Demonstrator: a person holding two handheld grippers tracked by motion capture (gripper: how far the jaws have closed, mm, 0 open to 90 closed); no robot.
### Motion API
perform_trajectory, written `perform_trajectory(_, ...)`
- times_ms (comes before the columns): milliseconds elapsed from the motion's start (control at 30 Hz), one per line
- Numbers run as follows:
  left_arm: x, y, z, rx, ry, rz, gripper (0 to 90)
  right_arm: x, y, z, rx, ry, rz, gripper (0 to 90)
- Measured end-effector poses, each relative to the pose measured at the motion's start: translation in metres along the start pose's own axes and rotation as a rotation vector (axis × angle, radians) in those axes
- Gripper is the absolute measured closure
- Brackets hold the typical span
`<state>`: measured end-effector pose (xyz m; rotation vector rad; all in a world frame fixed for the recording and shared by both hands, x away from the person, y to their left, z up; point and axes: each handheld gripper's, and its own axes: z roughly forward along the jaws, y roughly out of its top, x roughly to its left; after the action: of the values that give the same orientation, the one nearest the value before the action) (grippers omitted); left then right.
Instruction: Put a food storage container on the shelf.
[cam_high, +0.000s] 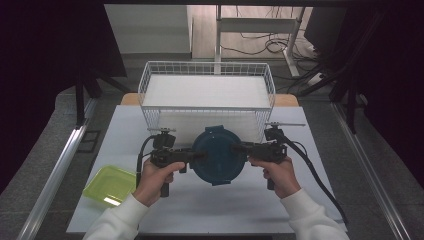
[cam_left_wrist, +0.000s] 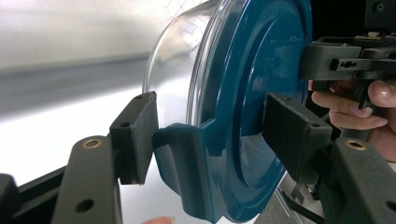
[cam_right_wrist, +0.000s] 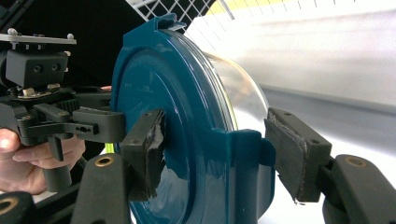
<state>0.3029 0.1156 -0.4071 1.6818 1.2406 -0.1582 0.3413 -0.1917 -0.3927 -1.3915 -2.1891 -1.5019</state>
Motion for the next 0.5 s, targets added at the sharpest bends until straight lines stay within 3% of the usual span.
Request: perform_trajectory(500,-0.012,0.041,-0.016,-0.074,0.004,0.03,37.0,0.014,0.039,-0.008,-0.062,0.012,-0.035,38.8)
